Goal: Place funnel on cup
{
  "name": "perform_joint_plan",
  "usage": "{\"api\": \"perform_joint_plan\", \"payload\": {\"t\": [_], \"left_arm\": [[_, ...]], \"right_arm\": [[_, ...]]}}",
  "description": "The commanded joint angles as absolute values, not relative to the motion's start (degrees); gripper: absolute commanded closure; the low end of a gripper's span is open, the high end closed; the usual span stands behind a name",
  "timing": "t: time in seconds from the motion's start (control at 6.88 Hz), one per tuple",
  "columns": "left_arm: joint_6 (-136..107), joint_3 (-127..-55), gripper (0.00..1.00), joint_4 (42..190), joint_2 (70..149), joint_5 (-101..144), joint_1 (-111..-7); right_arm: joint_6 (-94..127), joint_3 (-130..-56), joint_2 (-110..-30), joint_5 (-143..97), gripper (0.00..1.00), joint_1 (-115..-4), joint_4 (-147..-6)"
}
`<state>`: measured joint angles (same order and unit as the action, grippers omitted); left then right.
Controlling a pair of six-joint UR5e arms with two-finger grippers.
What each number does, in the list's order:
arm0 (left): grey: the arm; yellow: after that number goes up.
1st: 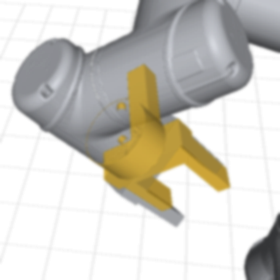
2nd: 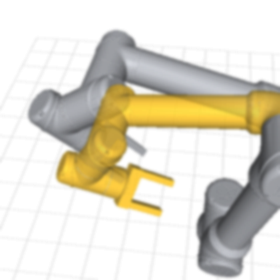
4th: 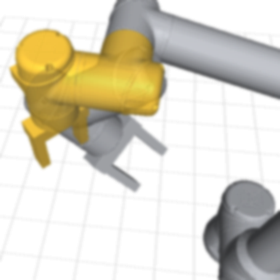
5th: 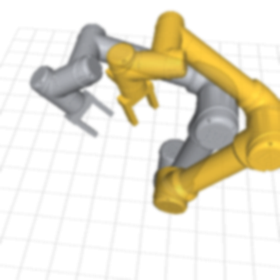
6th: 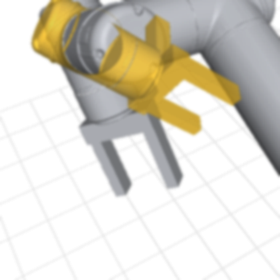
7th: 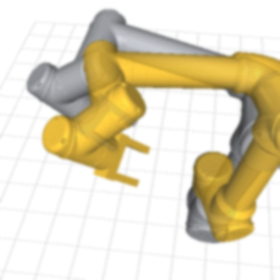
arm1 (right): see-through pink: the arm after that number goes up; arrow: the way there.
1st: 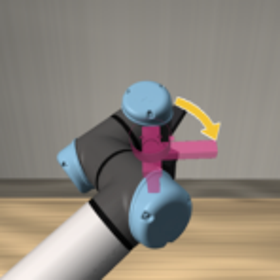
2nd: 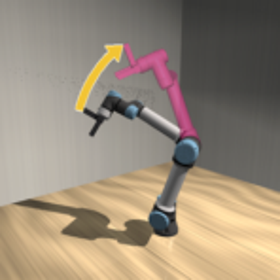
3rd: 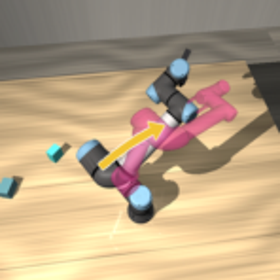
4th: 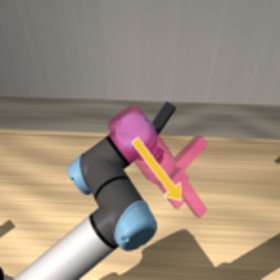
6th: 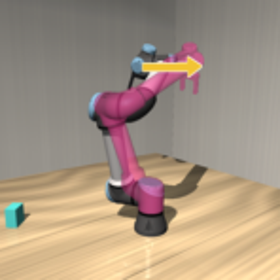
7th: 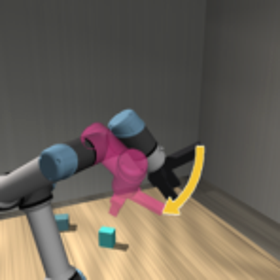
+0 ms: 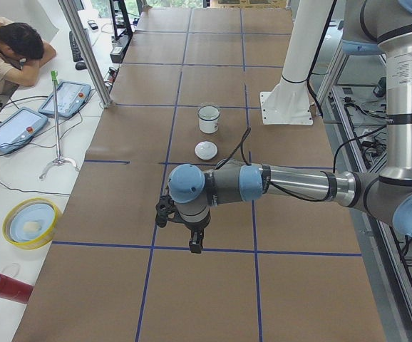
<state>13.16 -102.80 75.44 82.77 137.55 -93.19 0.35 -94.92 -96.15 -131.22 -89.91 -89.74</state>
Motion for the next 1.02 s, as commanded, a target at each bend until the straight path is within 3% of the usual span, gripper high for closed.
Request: {"api": "perform_joint_plan", "payload": {"t": [0.0,0.87], "left_arm": [[13.27,-102.22,0.0,75.76,82.97,137.46,-93.16],[13.18,-102.48,0.0,75.59,82.88,135.7,-93.25]], "right_arm": [[0.35,-94.92,-96.15,-131.22,0.0,-89.91,-89.74],[0.35,-94.92,-96.15,-131.22,0.0,-89.91,-89.74]]}}
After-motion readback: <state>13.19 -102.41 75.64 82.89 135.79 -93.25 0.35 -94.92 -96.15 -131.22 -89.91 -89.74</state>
